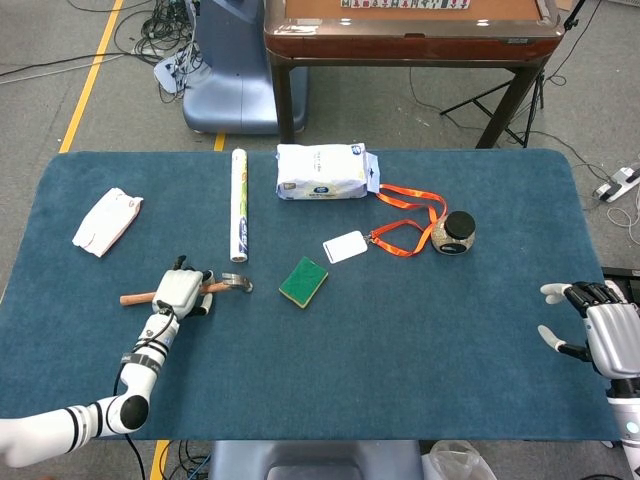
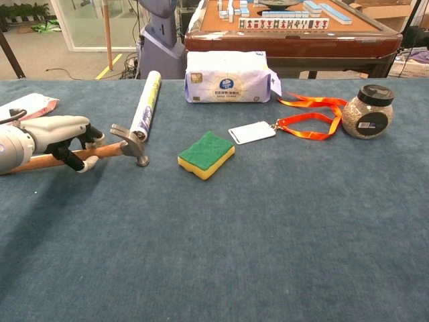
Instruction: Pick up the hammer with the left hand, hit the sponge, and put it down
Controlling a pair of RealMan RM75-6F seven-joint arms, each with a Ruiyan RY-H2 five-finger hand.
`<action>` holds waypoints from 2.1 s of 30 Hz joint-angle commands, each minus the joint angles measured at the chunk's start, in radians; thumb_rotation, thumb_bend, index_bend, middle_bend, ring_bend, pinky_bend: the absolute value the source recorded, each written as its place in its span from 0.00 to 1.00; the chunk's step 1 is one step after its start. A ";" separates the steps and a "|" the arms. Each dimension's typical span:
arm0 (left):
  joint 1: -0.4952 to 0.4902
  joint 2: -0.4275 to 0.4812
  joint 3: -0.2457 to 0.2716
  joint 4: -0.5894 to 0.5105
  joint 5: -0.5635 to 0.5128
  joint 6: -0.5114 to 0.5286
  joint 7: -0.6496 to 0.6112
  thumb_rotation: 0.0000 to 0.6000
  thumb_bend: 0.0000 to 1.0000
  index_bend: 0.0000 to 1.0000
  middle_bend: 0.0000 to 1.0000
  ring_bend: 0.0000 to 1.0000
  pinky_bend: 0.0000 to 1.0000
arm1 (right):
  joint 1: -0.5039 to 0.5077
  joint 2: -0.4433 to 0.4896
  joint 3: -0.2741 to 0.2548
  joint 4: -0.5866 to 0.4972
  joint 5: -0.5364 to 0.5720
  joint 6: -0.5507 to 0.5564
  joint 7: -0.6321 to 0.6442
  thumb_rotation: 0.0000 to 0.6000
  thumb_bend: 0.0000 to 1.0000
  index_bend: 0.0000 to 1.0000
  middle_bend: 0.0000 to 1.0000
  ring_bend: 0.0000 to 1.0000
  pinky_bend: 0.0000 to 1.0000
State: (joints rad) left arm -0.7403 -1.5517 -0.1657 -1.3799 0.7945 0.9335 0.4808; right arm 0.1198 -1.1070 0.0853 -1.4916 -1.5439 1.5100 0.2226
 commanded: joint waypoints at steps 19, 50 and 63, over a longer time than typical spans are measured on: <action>0.019 -0.020 -0.012 0.061 0.122 0.026 -0.129 1.00 0.50 0.57 0.64 0.40 0.01 | -0.001 0.000 0.000 -0.001 0.001 0.000 -0.001 1.00 0.17 0.37 0.45 0.31 0.30; 0.057 -0.010 0.005 0.107 0.524 0.107 -0.560 1.00 0.50 0.77 0.86 0.62 0.01 | -0.004 -0.001 0.002 -0.002 0.004 0.003 -0.007 1.00 0.17 0.37 0.45 0.31 0.30; 0.027 -0.092 0.022 0.218 0.698 0.220 -0.691 1.00 0.49 0.81 0.91 0.69 0.38 | -0.004 0.000 0.003 -0.001 0.007 -0.001 -0.004 1.00 0.17 0.37 0.45 0.31 0.30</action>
State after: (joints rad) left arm -0.7066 -1.6288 -0.1471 -1.1784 1.4762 1.1379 -0.1939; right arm 0.1159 -1.1069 0.0882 -1.4931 -1.5368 1.5093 0.2183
